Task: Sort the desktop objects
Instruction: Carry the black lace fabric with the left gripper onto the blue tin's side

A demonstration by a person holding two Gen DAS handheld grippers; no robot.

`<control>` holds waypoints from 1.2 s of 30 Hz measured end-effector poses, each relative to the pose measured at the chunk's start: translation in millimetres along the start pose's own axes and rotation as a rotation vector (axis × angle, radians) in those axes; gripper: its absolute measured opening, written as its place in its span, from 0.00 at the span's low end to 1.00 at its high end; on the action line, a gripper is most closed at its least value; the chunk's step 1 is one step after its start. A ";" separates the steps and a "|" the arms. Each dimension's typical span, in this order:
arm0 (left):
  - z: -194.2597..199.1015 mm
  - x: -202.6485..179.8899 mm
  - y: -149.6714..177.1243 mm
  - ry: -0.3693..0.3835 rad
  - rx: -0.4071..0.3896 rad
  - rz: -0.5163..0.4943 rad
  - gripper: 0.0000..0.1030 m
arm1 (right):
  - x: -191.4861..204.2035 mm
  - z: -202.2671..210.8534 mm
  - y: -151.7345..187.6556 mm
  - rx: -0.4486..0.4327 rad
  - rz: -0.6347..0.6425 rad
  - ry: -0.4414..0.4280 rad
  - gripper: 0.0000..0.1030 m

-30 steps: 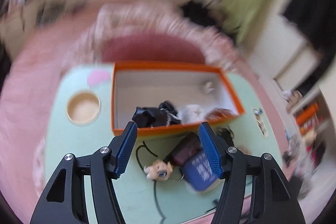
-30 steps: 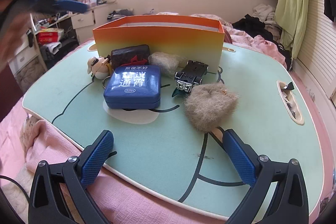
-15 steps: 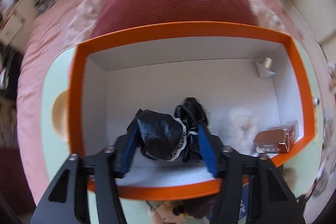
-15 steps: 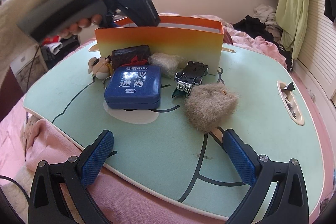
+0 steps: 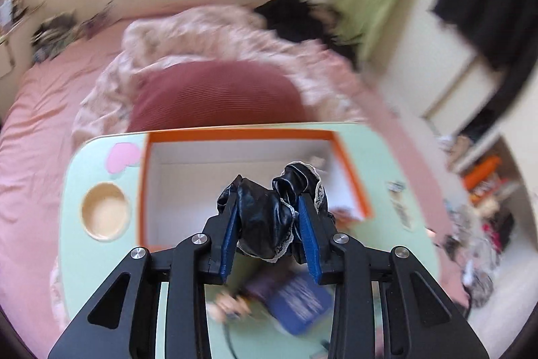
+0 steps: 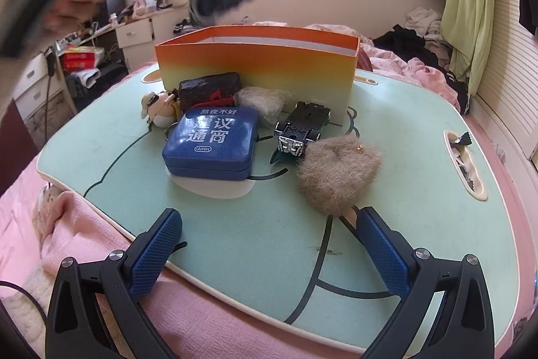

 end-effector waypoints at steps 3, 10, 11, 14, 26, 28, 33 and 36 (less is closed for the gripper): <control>-5.5 -23.3 33.7 0.037 0.004 -0.049 0.37 | -0.1 0.0 0.0 -0.001 0.001 -0.001 1.00; -24.3 -37.6 46.1 0.010 -0.101 -0.070 0.57 | 0.2 0.0 0.0 -0.001 0.001 -0.002 1.00; -19.0 -33.8 47.4 -0.022 -0.137 -0.060 0.59 | 0.3 -0.2 -0.1 -0.001 0.001 -0.002 1.00; -4.8 -19.9 66.3 -0.088 -0.221 -0.038 0.80 | 0.8 -0.1 -0.5 -0.002 0.001 -0.002 1.00; -54.2 48.9 147.8 -0.310 -0.216 0.070 0.90 | -0.4 0.0 -0.2 -0.003 0.005 0.000 1.00; -65.3 42.4 143.4 -0.311 -0.202 0.015 1.00 | -1.1 1.0 -0.7 0.000 0.003 0.001 1.00; -72.3 47.1 137.7 -0.298 -0.198 -0.004 1.00 | -2.2 2.0 -2.0 -0.001 0.004 0.001 1.00; -70.9 49.6 137.1 -0.298 -0.200 -0.004 1.00 | -2.1 2.0 -2.0 -0.001 0.003 0.000 1.00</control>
Point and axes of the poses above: each gripper's, at about its wrist camera, not at the fingertips, and z roughly against the way its jaws point, x to its left, y to its underside, the point moved 9 cm from there along -z, roughly the way its jaws point, and after that the axes turned 12 degrees about x, right-handed, at the moved point
